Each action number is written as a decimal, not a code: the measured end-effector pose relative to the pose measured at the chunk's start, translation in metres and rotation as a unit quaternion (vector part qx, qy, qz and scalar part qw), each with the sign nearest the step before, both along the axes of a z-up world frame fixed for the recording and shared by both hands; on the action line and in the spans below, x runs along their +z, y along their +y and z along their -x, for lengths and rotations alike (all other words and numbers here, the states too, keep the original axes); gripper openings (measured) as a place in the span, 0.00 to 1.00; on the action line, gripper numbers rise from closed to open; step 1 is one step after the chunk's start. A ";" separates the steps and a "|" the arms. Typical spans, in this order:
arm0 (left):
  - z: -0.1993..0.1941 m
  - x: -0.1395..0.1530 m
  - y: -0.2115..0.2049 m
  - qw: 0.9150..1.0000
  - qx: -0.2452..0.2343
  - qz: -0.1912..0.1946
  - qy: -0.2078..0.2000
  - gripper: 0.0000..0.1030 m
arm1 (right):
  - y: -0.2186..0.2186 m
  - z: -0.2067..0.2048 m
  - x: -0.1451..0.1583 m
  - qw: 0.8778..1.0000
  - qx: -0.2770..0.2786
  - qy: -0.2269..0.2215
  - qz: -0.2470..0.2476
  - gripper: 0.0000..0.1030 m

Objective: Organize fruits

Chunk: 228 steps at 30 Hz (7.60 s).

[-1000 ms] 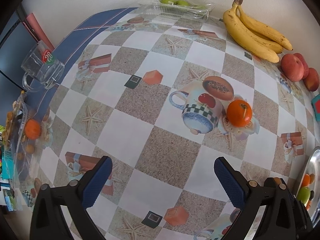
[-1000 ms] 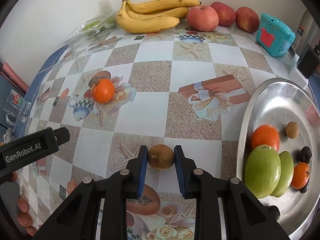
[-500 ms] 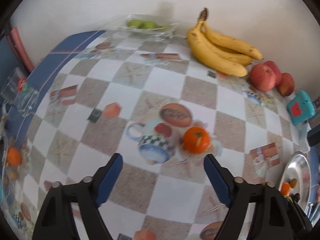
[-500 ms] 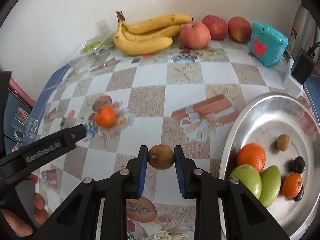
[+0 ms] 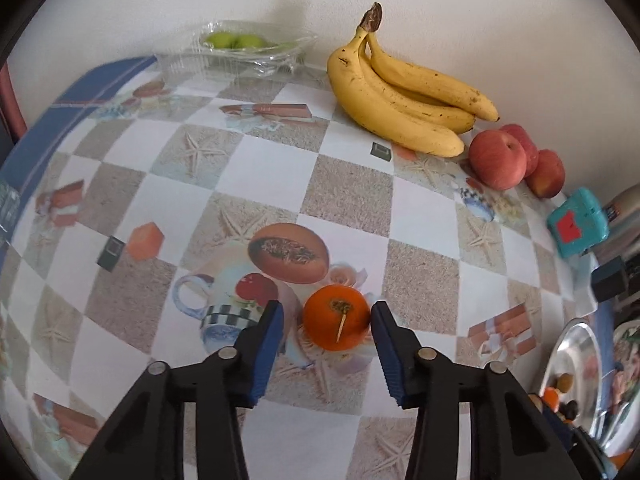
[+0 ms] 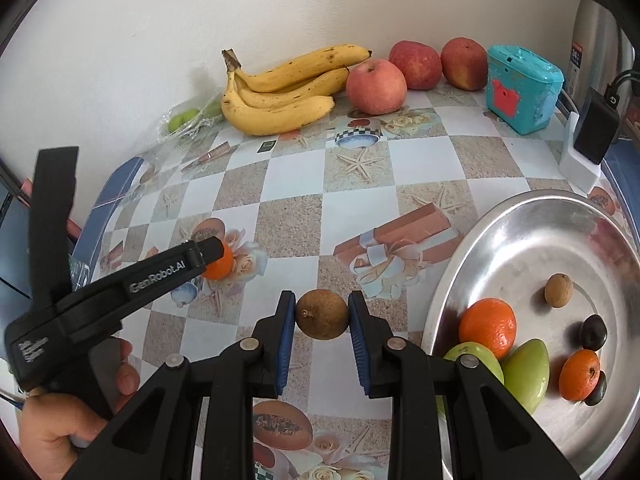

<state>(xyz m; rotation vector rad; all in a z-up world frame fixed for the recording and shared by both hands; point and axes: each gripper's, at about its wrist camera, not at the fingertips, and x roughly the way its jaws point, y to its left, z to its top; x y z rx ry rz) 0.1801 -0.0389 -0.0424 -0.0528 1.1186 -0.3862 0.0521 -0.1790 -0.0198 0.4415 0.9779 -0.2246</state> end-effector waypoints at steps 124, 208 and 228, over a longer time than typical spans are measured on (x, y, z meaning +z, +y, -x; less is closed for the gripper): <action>0.163 0.049 -0.117 0.988 -0.134 -0.020 0.069 0.35 | -0.128 0.113 0.021 0.991 -0.126 0.041 -0.004 0.36; 0.137 0.032 -0.004 0.976 0.035 -0.213 -0.033 1.00 | -0.048 0.123 0.022 0.994 -0.060 0.071 0.063 0.94; 0.179 0.074 0.008 0.988 -0.005 -0.153 -0.035 1.00 | -0.026 0.167 0.035 0.993 -0.072 0.052 0.074 0.94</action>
